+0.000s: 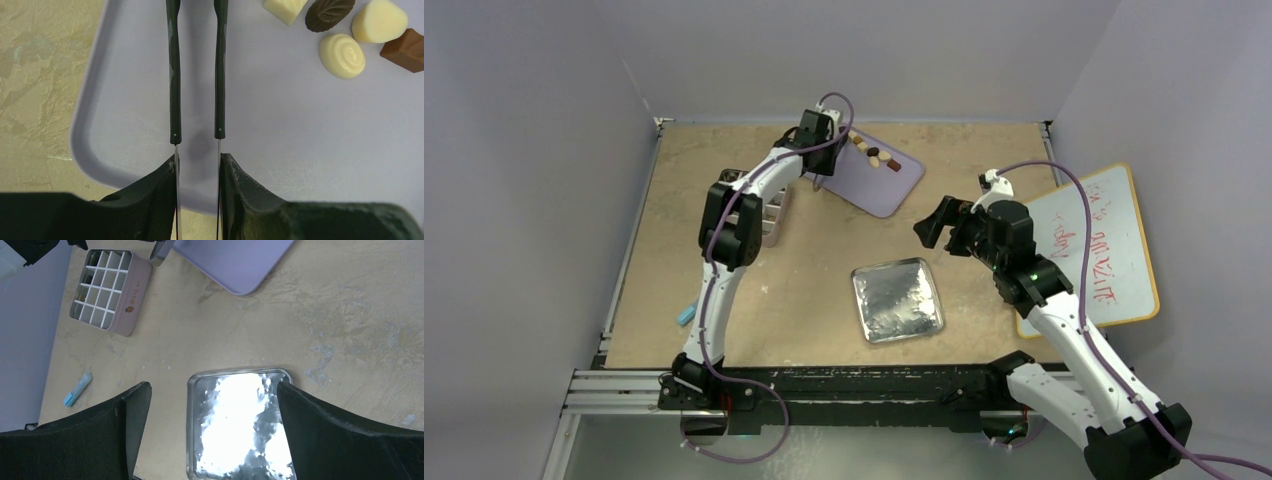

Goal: Pack the chocolate
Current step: Pick up the fake chocolate from the plate.

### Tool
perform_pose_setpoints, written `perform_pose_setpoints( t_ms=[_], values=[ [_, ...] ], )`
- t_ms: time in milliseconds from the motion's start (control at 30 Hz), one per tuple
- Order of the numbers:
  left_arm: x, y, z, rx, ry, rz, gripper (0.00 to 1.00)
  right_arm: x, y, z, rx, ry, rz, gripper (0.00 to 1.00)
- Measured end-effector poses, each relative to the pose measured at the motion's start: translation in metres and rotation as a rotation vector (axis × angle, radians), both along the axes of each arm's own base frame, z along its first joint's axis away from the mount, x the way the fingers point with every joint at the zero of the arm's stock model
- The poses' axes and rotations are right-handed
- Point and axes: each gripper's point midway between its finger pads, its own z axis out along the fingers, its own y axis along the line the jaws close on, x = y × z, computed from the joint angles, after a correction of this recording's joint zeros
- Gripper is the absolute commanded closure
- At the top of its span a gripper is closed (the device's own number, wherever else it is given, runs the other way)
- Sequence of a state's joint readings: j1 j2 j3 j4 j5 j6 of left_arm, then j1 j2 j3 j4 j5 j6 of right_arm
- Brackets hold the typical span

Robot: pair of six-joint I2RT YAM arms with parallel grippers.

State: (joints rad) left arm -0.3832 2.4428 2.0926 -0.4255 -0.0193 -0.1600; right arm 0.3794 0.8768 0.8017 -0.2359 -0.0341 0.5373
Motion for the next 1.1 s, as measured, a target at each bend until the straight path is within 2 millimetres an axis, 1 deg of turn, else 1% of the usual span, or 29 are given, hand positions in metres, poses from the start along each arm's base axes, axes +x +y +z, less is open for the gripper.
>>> perform_pose_setpoints(
  t_ms=[433, 567, 800, 933, 1100],
  values=[
    [0.011, 0.006, 0.004, 0.000, -0.042, 0.006, 0.67, 0.000, 0.000, 0.001, 0.000, -0.001, 0.000, 0.03],
    [0.016, 0.006, 0.001, -0.002, -0.055, 0.001, 0.67, 0.001, -0.001, 0.003, -0.002, -0.004, -0.007, 0.03],
    [0.022, 0.005, -0.014, -0.007, -0.056, 0.000, 0.67, 0.003, -0.002, 0.006, -0.003, -0.012, -0.016, 0.03],
    [0.029, 0.003, -0.011, -0.020, -0.080, -0.002, 0.67, 0.003, -0.002, 0.007, -0.004, -0.011, -0.016, 0.03],
    [0.032, 0.001, -0.010, -0.029, -0.091, -0.008, 0.68, 0.003, -0.002, 0.008, -0.003, -0.013, -0.015, 0.03]
  ],
)
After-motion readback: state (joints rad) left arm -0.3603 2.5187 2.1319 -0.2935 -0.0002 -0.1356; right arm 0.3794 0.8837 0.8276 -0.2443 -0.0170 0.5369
